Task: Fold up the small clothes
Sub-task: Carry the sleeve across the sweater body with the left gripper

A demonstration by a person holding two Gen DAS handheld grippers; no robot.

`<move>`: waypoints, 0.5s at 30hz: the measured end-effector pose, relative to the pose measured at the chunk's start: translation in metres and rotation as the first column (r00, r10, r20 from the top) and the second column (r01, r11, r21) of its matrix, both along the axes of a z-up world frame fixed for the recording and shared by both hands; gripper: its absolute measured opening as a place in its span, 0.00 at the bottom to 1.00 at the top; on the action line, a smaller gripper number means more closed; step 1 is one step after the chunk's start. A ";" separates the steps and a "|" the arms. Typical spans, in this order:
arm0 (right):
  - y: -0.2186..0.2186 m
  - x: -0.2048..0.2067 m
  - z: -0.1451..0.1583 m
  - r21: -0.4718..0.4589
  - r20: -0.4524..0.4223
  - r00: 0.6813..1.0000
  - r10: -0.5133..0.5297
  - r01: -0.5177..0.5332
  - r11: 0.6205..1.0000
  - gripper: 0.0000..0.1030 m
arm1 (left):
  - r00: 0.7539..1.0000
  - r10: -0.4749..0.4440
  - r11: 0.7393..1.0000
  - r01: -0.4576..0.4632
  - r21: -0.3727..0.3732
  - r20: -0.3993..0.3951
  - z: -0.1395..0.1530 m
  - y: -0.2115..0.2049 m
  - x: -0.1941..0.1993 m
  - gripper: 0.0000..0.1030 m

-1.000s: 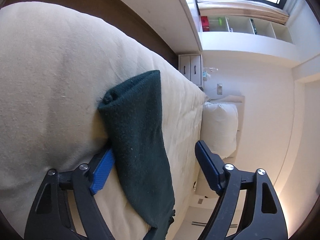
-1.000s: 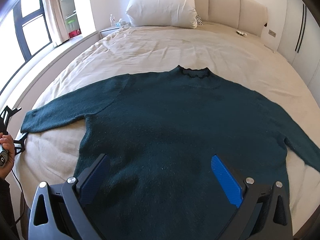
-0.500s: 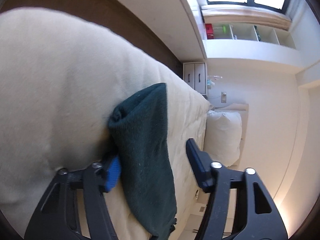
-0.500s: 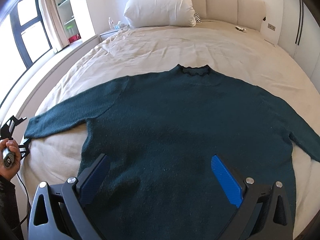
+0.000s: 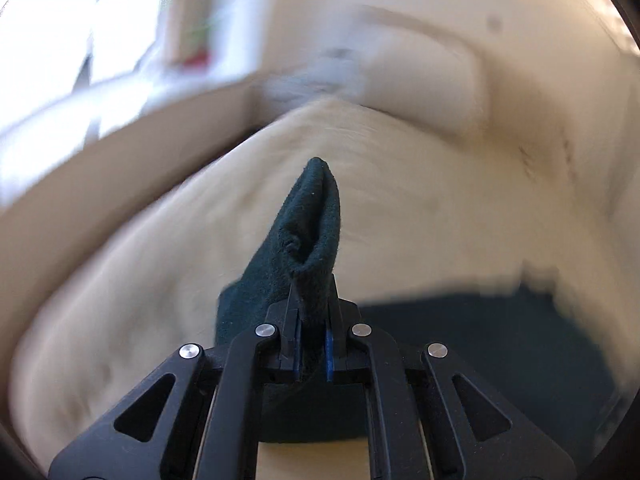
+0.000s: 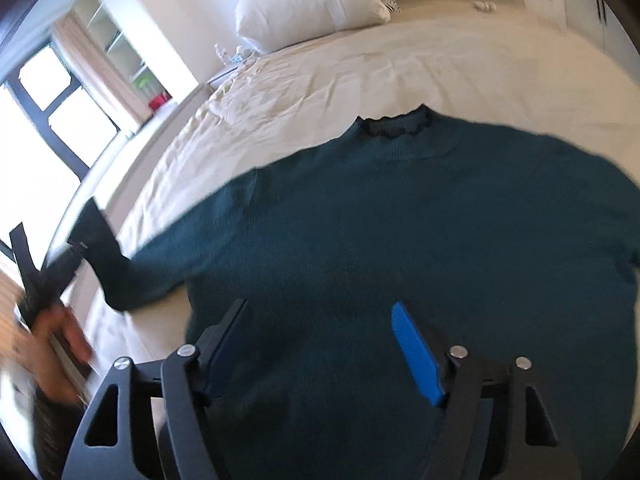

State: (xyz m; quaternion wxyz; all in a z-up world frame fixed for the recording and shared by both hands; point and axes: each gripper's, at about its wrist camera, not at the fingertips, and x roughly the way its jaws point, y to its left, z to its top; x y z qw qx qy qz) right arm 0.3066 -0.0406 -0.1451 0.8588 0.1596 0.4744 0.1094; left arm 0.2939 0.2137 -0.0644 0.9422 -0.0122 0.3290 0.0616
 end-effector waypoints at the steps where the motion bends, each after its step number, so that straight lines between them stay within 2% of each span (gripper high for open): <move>1: -0.002 0.011 -0.002 0.043 -0.016 1.000 0.005 -0.004 0.999 0.71 | 0.999 -0.050 0.996 0.050 0.073 -0.002 -0.004 -0.023 0.001 0.06; 3: -0.001 0.026 -0.006 0.123 -0.041 0.998 0.038 -0.032 0.992 0.71 | 0.986 -0.166 0.963 0.168 0.212 -0.025 -0.023 -0.078 -0.001 0.06; 5: 0.005 0.045 -0.015 0.237 -0.081 0.992 0.095 -0.073 0.969 0.71 | 0.976 -0.214 0.932 0.218 0.288 -0.047 -0.043 -0.109 -0.007 0.06; 7: 0.016 0.064 -0.025 0.346 -0.114 0.981 0.155 -0.107 0.932 0.71 | 0.972 -0.230 0.918 0.235 0.320 -0.056 -0.055 -0.118 -0.006 0.06; 10: 0.031 0.086 -0.039 0.450 -0.156 0.965 0.212 -0.122 0.885 0.70 | 0.971 -0.232 0.901 0.235 0.365 -0.052 -0.064 -0.117 -0.002 0.06; 13: 0.050 0.107 -0.048 0.535 -0.168 0.953 0.250 -0.125 0.835 0.70 | 0.966 -0.252 0.866 0.250 0.433 -0.055 -0.072 -0.126 -0.010 0.06; 14: 0.055 0.113 -0.048 0.557 -0.168 0.951 0.261 -0.127 0.821 0.70 | 0.964 -0.260 0.852 0.257 0.455 -0.059 -0.072 -0.146 -0.015 0.06; 15: 0.061 0.118 -0.048 0.582 -0.164 0.946 0.279 -0.135 0.802 0.70 | 0.962 -0.265 0.843 0.263 0.470 -0.063 -0.076 -0.147 -0.013 0.06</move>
